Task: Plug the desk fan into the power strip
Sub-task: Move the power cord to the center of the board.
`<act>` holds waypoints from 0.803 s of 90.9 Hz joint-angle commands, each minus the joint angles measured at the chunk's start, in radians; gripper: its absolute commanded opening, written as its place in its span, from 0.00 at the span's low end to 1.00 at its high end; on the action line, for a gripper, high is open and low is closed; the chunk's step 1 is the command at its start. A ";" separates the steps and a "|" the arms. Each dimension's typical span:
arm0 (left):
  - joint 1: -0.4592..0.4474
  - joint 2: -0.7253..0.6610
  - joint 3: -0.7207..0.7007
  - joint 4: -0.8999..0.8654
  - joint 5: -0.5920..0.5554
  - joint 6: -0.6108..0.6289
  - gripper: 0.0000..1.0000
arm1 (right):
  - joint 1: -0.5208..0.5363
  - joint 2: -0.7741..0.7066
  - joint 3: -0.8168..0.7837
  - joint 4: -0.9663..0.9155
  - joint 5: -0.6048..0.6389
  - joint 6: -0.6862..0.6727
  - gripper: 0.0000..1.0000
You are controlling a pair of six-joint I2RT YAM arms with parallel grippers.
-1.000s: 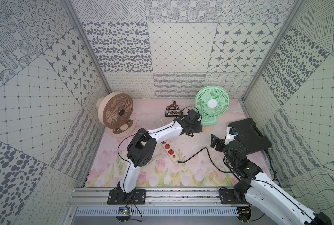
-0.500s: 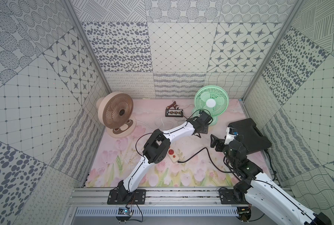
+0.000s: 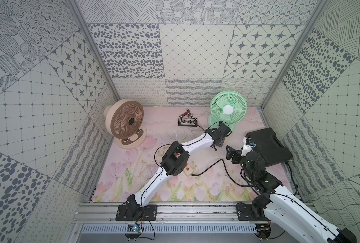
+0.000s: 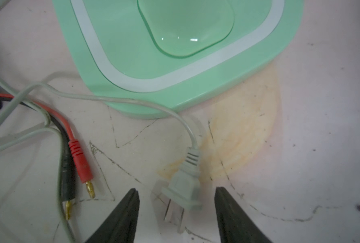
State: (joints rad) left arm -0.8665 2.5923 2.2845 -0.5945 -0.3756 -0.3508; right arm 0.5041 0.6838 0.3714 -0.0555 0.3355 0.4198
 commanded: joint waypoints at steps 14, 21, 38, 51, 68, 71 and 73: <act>-0.002 0.021 0.015 0.011 -0.025 0.074 0.57 | -0.004 0.008 -0.007 0.040 -0.015 0.011 0.97; -0.002 0.025 0.014 0.013 -0.023 0.076 0.54 | -0.004 0.007 -0.006 0.040 -0.015 0.010 0.97; -0.003 0.026 0.012 0.012 -0.018 0.072 0.42 | -0.004 0.007 -0.006 0.041 -0.021 0.010 0.97; -0.004 0.020 0.004 0.000 -0.025 0.056 0.35 | -0.004 0.007 -0.007 0.042 -0.024 0.009 0.97; -0.006 -0.052 -0.119 0.053 -0.034 0.033 0.30 | -0.005 0.007 -0.005 0.040 -0.029 0.009 0.97; -0.006 -0.069 -0.148 0.069 -0.035 0.029 0.30 | -0.005 0.005 -0.004 0.041 -0.031 0.009 0.97; -0.006 -0.082 -0.165 0.078 -0.037 0.024 0.30 | -0.006 0.006 -0.005 0.041 -0.032 0.009 0.97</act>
State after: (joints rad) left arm -0.8692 2.5744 2.2185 -0.5499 -0.3935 -0.3046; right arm 0.5030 0.6872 0.3714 -0.0547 0.3149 0.4198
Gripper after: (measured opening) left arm 0.313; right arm 0.970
